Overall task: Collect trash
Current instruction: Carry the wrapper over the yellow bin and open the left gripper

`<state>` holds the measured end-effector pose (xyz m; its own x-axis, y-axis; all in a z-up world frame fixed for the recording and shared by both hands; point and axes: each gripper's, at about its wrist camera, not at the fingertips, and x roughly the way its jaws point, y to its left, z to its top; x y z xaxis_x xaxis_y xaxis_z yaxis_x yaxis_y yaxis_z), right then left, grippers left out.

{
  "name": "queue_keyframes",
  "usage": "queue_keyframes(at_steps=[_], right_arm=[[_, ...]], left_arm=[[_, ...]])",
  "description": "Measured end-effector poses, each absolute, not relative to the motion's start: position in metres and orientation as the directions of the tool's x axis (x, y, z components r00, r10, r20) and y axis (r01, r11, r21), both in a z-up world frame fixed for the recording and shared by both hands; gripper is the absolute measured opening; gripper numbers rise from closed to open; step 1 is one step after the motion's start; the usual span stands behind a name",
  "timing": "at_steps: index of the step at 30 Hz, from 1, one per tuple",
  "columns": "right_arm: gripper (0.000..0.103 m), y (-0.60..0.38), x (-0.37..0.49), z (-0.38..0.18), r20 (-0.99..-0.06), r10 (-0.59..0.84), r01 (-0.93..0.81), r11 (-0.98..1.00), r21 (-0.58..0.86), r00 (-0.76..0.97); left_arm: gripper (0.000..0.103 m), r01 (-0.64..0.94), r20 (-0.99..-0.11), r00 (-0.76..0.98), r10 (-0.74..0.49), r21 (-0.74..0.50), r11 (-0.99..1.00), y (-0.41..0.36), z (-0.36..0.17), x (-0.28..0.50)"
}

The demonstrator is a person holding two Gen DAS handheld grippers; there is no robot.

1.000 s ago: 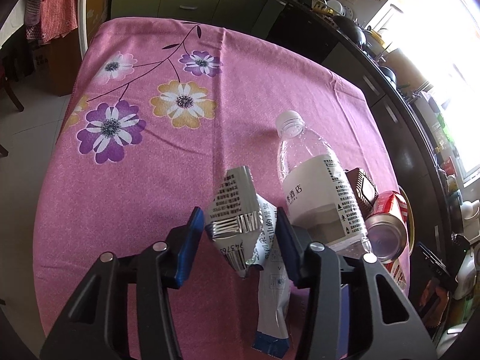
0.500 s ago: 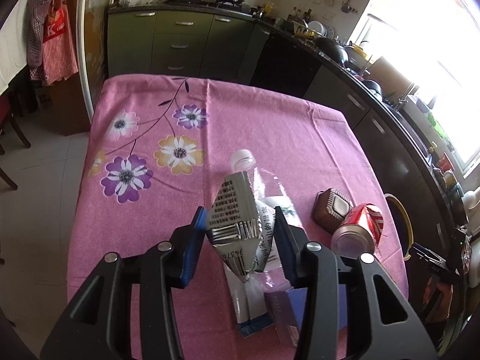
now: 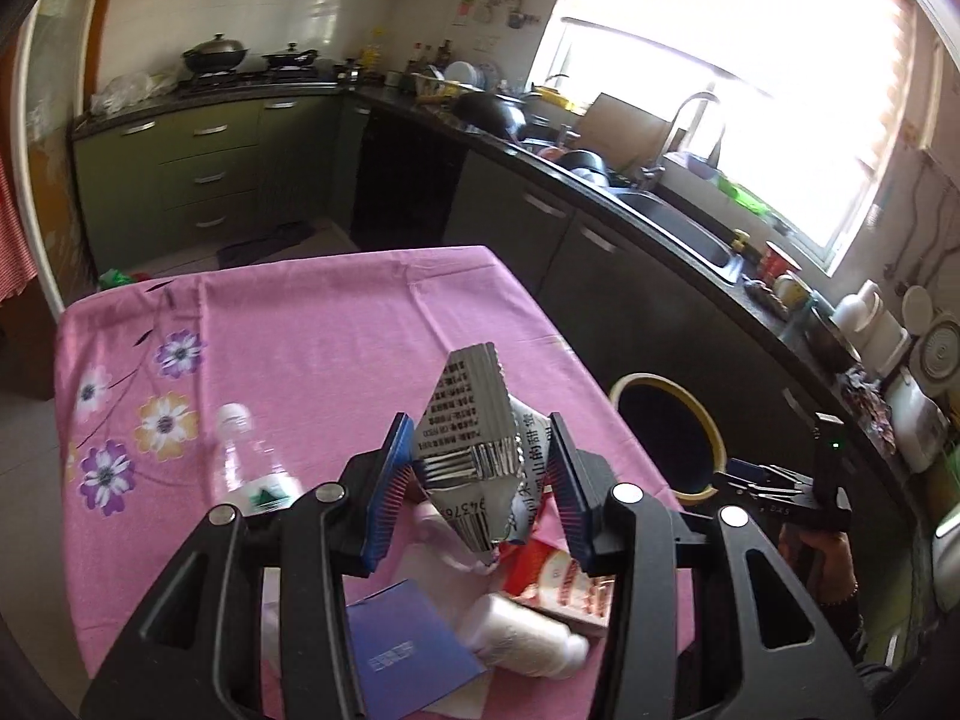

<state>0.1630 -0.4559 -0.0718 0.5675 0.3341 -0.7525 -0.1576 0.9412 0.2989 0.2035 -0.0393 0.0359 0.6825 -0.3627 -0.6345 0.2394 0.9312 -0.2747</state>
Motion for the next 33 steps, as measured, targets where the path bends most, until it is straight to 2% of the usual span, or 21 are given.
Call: queue_keyframes(at_steps=[5, 9, 14, 19, 21, 23, 30, 33], right_arm=[[0.069, -0.487, 0.148, -0.069, -0.738, 0.308, -0.109, 0.946, 0.307, 0.601], [0.069, -0.518, 0.131, -0.068, -0.725, 0.279, -0.05, 0.946, 0.32, 0.63], [0.069, -0.553, 0.111, -0.07, -0.714, 0.251, 0.012, 0.94, 0.341, 0.653], [0.069, -0.575, 0.099, -0.076, -0.71, 0.242, 0.047, 0.931, 0.361, 0.661], [0.069, -0.58, 0.097, -0.079, -0.71, 0.241, 0.056, 0.928, 0.367, 0.662], [0.07, -0.583, 0.096, -0.08, -0.711, 0.239, 0.063, 0.927, 0.37, 0.661], [0.071, -0.583, 0.094, -0.083, -0.714, 0.247, 0.059, 0.926, 0.374, 0.655], [0.072, -0.574, 0.098, -0.083, -0.714, 0.266, 0.037, 0.925, 0.378, 0.648]], left_arm=[[0.043, 0.391, -0.621, 0.583, -0.525, -0.352, 0.85, -0.125, 0.029, 0.237], [0.043, 0.458, -0.641, 0.487, -0.593, -0.39, 0.799, -0.198, 0.009, 0.265], [0.043, 0.487, -0.688, 0.378, -0.619, -0.421, 0.765, -0.281, -0.029, 0.298], [0.043, 0.483, -0.719, 0.349, -0.601, -0.411, 0.773, -0.342, -0.062, 0.327], [0.049, 0.477, -0.722, 0.369, -0.586, -0.395, 0.786, -0.355, -0.07, 0.336], [0.077, 0.467, -0.729, 0.397, -0.557, -0.363, 0.807, -0.364, -0.073, 0.344], [0.079, 0.485, -0.683, 0.47, -0.559, -0.329, 0.811, -0.332, -0.04, 0.311], [0.089, 0.478, -0.637, 0.532, -0.557, -0.317, 0.819, -0.29, -0.016, 0.279]])
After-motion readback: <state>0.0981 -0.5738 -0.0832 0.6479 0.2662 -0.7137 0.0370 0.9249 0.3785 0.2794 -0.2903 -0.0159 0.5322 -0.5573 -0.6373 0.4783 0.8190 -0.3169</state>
